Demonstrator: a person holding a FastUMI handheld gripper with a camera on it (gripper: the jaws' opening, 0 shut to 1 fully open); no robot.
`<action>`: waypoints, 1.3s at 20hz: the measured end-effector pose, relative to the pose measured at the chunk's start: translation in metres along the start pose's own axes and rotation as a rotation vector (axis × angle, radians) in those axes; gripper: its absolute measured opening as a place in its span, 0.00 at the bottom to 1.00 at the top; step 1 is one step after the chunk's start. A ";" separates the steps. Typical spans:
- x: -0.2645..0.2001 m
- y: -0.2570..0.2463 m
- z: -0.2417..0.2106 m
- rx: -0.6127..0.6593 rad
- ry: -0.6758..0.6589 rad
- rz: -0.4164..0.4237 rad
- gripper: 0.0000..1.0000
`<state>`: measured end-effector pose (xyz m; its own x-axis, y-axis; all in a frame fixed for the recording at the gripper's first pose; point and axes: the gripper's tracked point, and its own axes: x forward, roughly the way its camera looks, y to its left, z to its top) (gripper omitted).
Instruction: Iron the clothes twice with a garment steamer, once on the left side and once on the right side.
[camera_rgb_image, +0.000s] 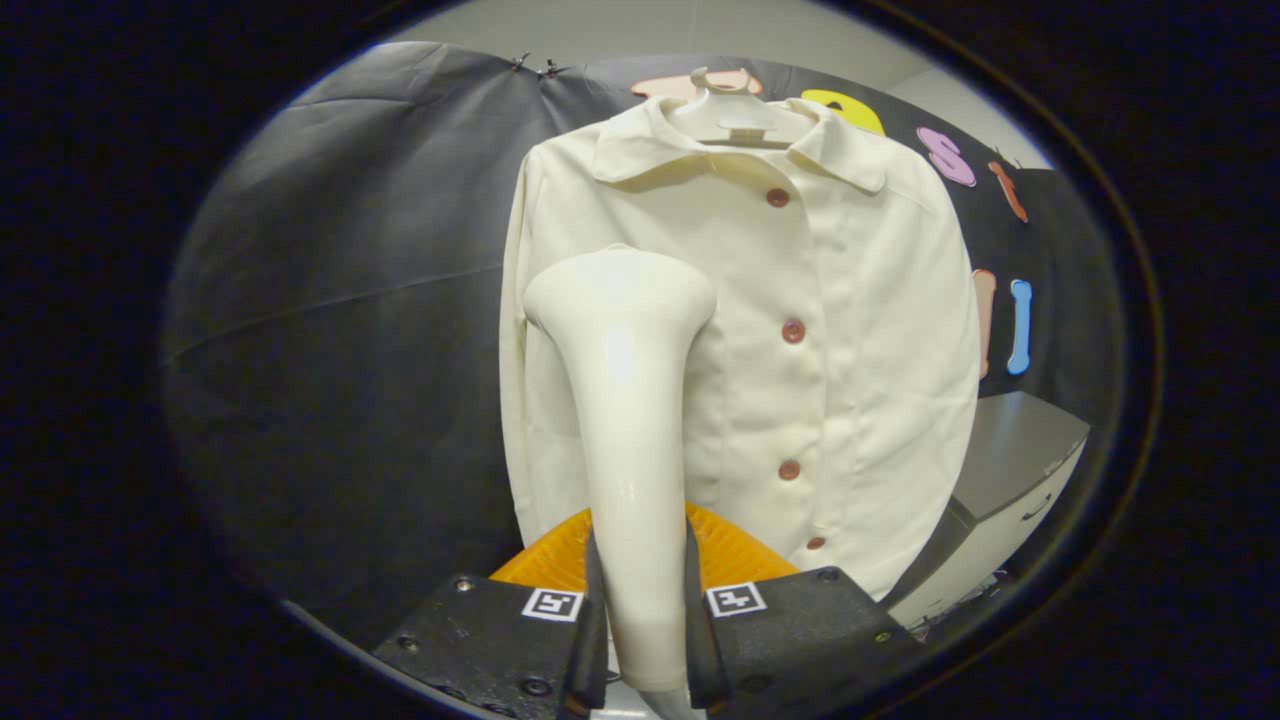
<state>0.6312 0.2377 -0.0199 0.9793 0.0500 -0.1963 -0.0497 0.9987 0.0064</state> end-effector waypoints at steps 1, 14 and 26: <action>0.004 0.000 -0.008 0.004 0.020 0.001 0.31; 0.030 0.005 -0.099 0.028 0.197 0.000 0.31; 0.038 0.009 -0.166 0.045 0.320 0.010 0.31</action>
<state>0.6355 0.2475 -0.1900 0.8671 0.0634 -0.4942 -0.0433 0.9977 0.0520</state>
